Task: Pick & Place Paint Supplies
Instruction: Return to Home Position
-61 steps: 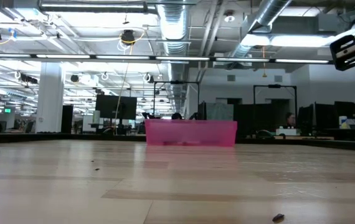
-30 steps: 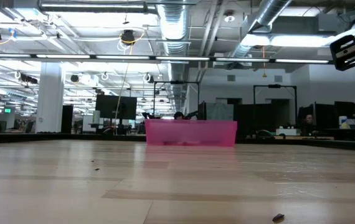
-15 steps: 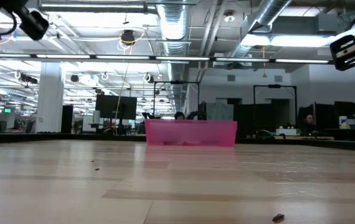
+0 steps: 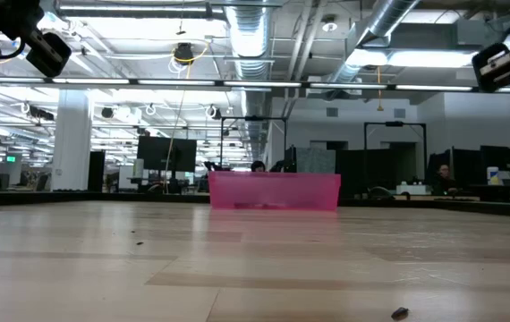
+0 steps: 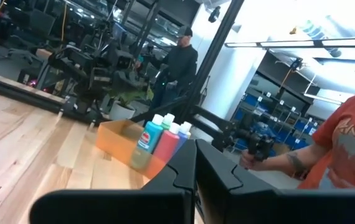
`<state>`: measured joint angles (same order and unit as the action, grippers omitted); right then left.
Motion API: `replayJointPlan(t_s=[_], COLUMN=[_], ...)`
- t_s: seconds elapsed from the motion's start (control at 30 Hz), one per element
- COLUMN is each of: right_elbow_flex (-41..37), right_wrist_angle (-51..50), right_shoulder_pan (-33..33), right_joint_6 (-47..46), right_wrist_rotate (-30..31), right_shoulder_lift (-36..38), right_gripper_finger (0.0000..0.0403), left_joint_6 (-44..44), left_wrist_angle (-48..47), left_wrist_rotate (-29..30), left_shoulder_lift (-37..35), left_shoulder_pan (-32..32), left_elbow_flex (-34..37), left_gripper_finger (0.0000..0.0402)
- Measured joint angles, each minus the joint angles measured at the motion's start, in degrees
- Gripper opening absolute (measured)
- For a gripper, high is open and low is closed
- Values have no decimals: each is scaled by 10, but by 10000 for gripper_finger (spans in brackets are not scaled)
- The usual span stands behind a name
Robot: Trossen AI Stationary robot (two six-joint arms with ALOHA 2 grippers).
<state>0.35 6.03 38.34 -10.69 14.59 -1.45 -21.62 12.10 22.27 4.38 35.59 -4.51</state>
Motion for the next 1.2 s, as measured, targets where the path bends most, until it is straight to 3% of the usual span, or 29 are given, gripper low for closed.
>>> replayJointPlan(t_s=[0.13, 0.27, 0.43, 0.53, 0.7, 0.8, 1.03, 1.2], right_elbow_flex=[0, 0, 0, 0, 0, 0, 0, 0], right_wrist_angle=[53, 103, 83, 82, 54, 13, -32, -32], right_shoulder_pan=[-12, -48, -119, -171, -259, -300, -350, -357], right_joint_6=[42, 87, 51, 36, 10, -7, 5, 34], right_wrist_rotate=[5, 5, 4, -20, -125, -132, -133, -132], right_shoulder_lift=[0, 1, 1, 1, 1, 1, 0, 0], right_gripper_finger=[8, 8, 8, 8, 8, 8, 8, 8], left_joint_6=[13, 130, 137, 138, 103, 94, 123, 124], left_wrist_angle=[4, 51, 66, 126, 103, 82, 36, 28], left_wrist_rotate=[3, 3, 2, -5, -114, -169, -114, -107], left_shoulder_lift=[11, 17, 16, 16, 18, 18, 18, 18], left_shoulder_pan=[0, -4, -44, -87, -170, -201, -219, -219], left_elbow_flex=[0, 0, 10, 34, 41, 41, 41, 41], left_gripper_finger=[0, 0, 0, 0, 0, 0, 0, 0])
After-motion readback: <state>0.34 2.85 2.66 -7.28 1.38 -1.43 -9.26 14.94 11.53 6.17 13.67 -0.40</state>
